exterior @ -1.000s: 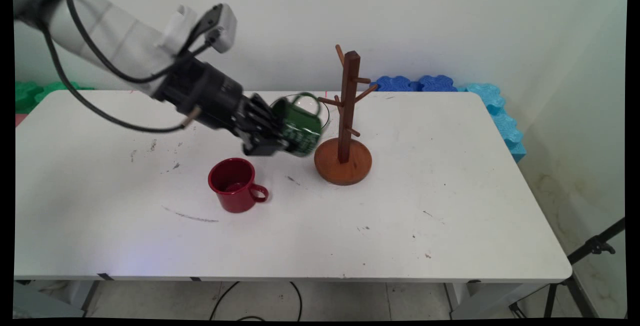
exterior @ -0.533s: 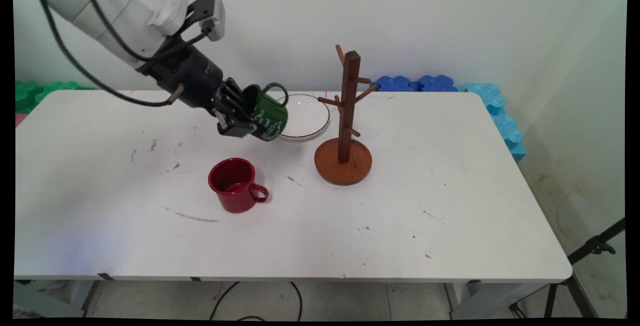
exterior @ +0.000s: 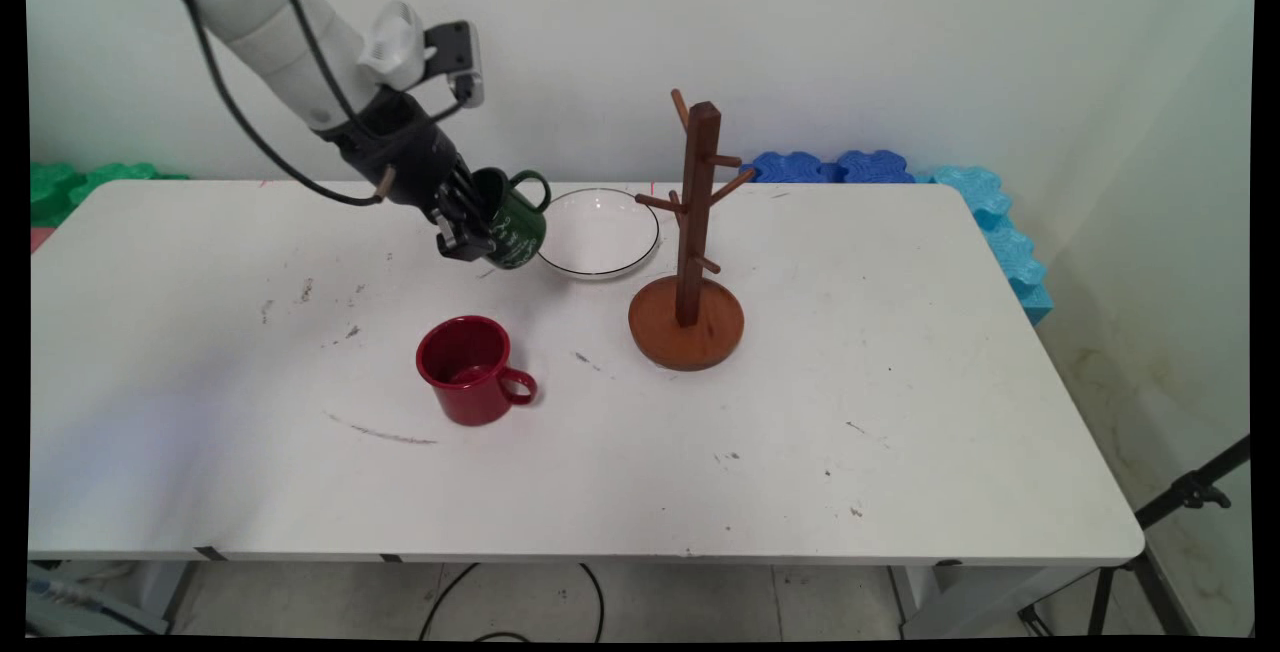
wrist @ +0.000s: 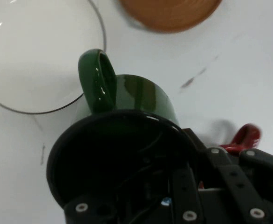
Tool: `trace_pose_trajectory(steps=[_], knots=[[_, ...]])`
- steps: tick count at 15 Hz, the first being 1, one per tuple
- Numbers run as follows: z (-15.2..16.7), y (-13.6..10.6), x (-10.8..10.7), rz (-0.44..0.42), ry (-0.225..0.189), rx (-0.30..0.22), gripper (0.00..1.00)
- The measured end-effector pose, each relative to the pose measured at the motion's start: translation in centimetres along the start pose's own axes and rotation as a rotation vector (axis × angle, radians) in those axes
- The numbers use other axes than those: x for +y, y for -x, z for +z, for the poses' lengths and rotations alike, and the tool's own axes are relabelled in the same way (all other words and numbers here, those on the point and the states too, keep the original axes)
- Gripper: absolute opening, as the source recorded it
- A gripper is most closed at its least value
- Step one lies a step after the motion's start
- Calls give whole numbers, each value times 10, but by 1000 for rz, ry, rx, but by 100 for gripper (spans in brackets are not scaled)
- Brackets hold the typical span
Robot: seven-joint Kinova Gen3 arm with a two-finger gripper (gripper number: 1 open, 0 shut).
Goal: Place the picked object on the table
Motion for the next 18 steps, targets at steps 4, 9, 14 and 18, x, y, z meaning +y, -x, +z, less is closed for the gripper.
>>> trace_pose_trajectory(steps=[4, 9, 14, 18], knots=[[26, -7, -16, 44, -20, -69, 0], [51, -12, -25, 141, -16, -116, 0], [75, -17, -30, 265, 10, -154, 0], [86, -19, -31, 321, 33, -177, 0]])
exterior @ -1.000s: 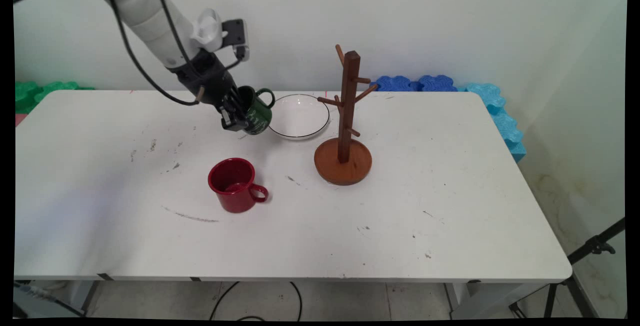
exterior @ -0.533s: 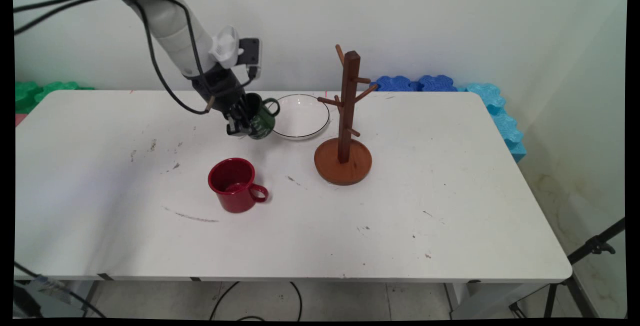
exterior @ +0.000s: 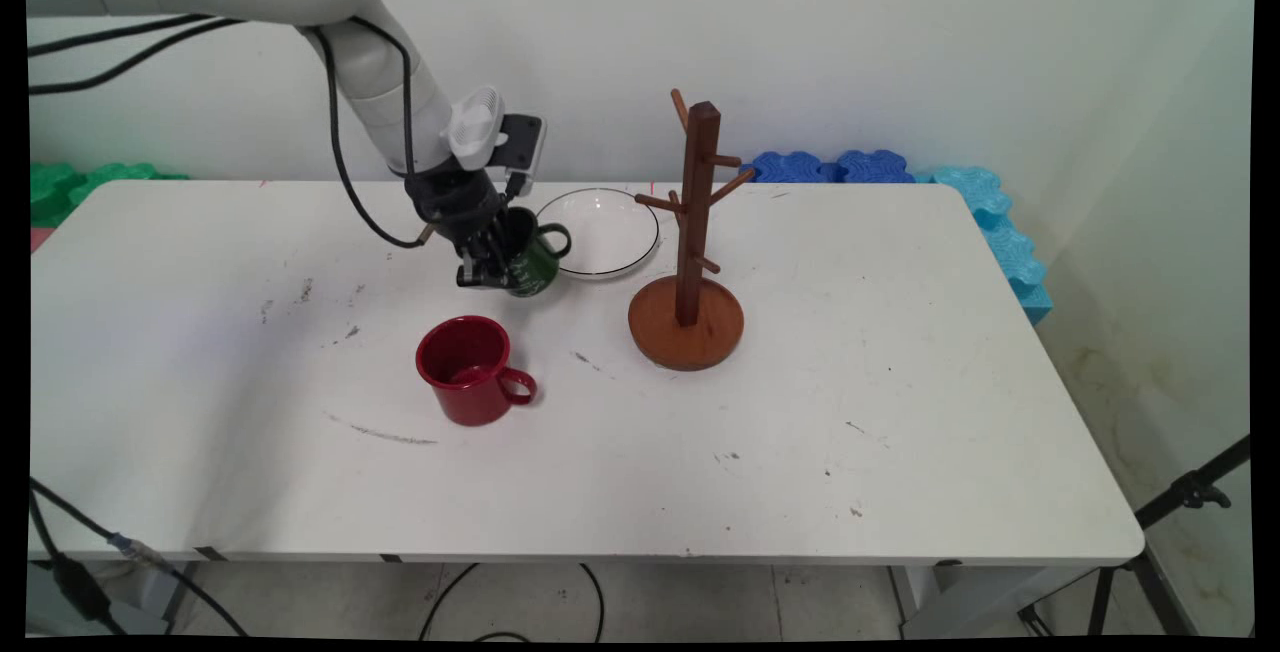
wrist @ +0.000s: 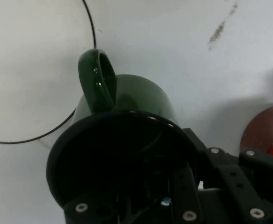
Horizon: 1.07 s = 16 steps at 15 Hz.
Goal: Place the picked object on the table
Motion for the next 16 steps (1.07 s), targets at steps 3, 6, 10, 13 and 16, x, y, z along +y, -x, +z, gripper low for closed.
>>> trace_pose_trajectory(steps=[3, 6, 10, 13, 16], knots=[[6, -1, 0, 34, 14, -12, 0], [12, -3, 2, 66, 30, -24, 0], [17, -3, 5, 88, 48, -36, 0], [23, -4, 7, 103, 61, -43, 0], [27, -5, 6, 112, 67, -46, 0]])
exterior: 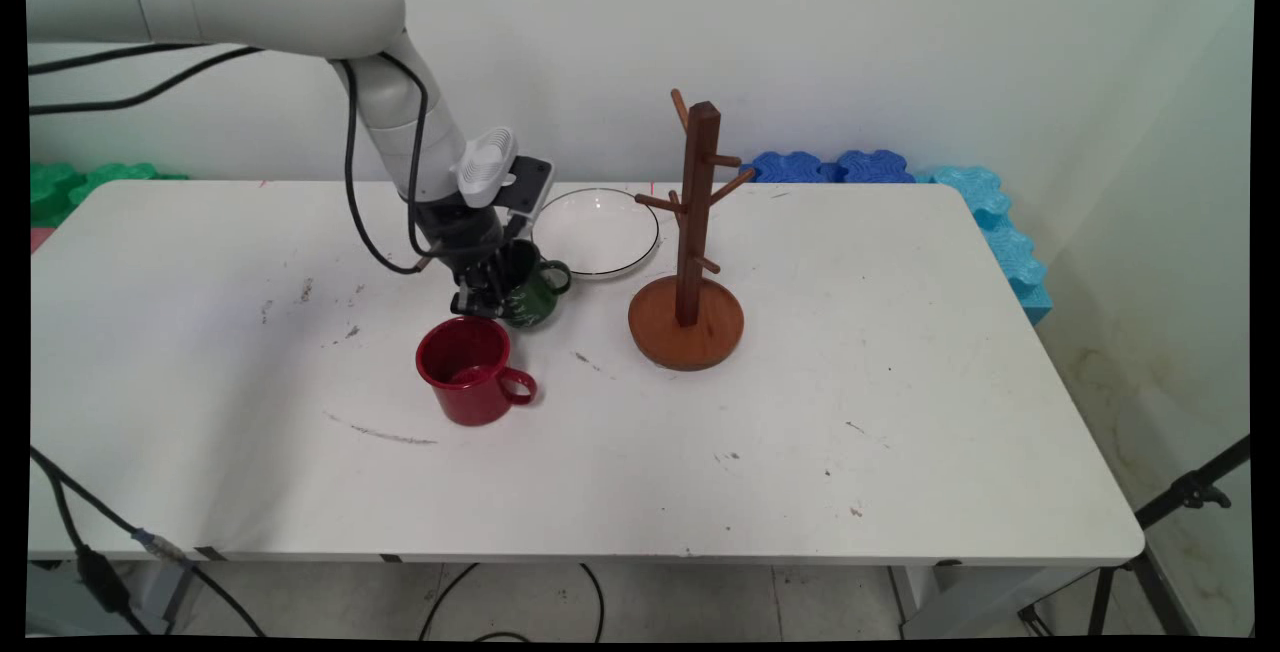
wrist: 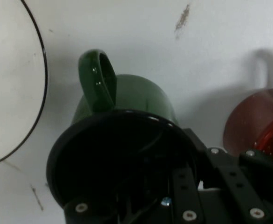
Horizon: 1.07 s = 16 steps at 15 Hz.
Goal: Place the picked object on the table
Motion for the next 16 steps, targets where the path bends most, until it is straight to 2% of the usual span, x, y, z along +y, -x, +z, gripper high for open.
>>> trace_pose_trajectory(steps=[6, 7, 16], knots=[[9, -4, -3, 15, 5, 0, 0], [10, -6, -3, 17, 3, 4, 100], [11, -10, -9, 24, -21, 16, 100]])
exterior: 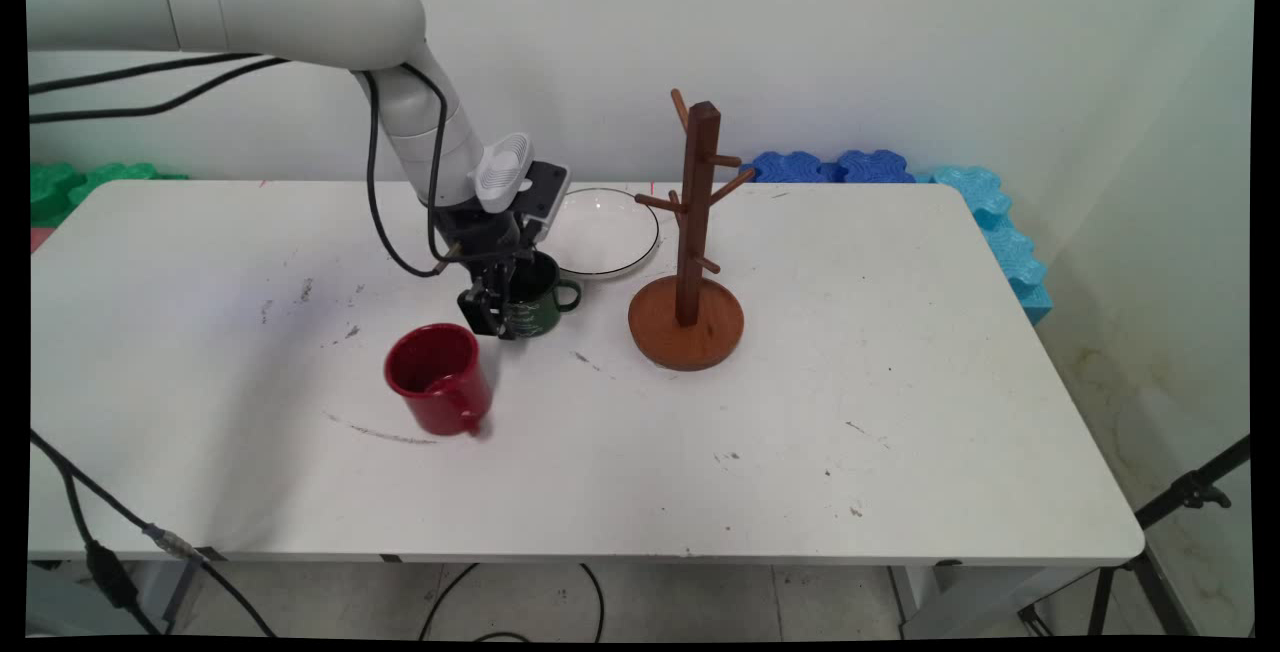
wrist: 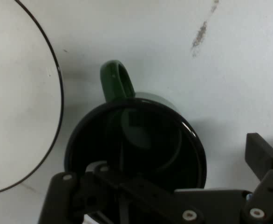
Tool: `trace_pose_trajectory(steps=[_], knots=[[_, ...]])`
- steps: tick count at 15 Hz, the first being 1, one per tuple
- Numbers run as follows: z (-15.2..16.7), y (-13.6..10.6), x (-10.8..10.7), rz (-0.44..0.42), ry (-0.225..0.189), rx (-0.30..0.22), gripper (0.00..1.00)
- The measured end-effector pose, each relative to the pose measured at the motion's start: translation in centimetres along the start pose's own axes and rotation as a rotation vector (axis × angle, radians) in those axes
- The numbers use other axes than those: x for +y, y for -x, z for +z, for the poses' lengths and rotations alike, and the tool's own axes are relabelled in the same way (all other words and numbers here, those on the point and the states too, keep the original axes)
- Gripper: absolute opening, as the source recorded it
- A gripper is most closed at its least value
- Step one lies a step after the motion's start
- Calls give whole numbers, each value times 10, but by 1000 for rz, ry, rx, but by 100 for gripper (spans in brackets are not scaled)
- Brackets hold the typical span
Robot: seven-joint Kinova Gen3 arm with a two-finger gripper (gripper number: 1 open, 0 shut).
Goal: Place the picked object on the table
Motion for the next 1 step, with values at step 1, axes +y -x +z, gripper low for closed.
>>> trace_pose_trajectory(steps=[1], knots=[[0, 0, -1, 1, -3, 2, 100]])
